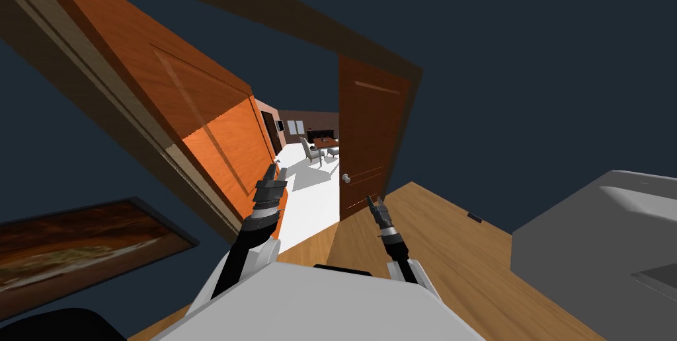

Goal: Push the door open

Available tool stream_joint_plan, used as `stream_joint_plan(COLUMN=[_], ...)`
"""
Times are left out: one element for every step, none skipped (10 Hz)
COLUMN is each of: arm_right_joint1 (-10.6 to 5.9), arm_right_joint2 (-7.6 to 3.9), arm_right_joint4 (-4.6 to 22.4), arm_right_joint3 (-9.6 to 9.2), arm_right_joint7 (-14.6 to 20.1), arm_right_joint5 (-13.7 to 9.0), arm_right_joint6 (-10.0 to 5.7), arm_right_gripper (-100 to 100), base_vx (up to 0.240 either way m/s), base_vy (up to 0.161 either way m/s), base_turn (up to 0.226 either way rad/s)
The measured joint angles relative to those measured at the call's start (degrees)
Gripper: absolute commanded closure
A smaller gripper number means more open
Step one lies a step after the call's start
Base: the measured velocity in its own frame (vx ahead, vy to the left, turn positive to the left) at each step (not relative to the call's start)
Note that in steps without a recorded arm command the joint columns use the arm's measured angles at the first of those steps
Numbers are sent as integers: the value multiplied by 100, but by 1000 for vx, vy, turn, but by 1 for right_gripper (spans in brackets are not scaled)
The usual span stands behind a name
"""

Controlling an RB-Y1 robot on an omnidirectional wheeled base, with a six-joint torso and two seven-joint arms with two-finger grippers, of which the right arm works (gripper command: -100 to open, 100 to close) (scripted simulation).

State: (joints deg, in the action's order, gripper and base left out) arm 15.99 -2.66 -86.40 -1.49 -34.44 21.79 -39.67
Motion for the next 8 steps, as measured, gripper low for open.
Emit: stream_joint_plan(arm_right_joint1=[-14, -32, -73, -129, -186, -218, -224, -254], arm_right_joint2=[-9, 2, -4, -3, 5, 26, 34, 48], arm_right_joint4=[102, 213, 378, 548, 714, 806, 867, 986], arm_right_joint3=[0, -17, -26, -40, -57, -70, -96, -117], arm_right_joint7=[-89, -196, -335, -485, -635, -742, -841, -974], arm_right_joint5=[33, 93, 163, 242, 325, 369, 430, 503], arm_right_joint6=[-36, -70, -119, -160, -193, -209, -209, -229], arm_right_gripper=[-100, -100, -100, -100, -100, -100, -100, -100], base_vx=[56, 73, 90, 108, 77, 57, 77, 57], base_vy=[-12, -30, -27, -30, -20, -17, -24, -16], base_turn=[-8, -10, -5, -9, 0, -6, -9, 0])
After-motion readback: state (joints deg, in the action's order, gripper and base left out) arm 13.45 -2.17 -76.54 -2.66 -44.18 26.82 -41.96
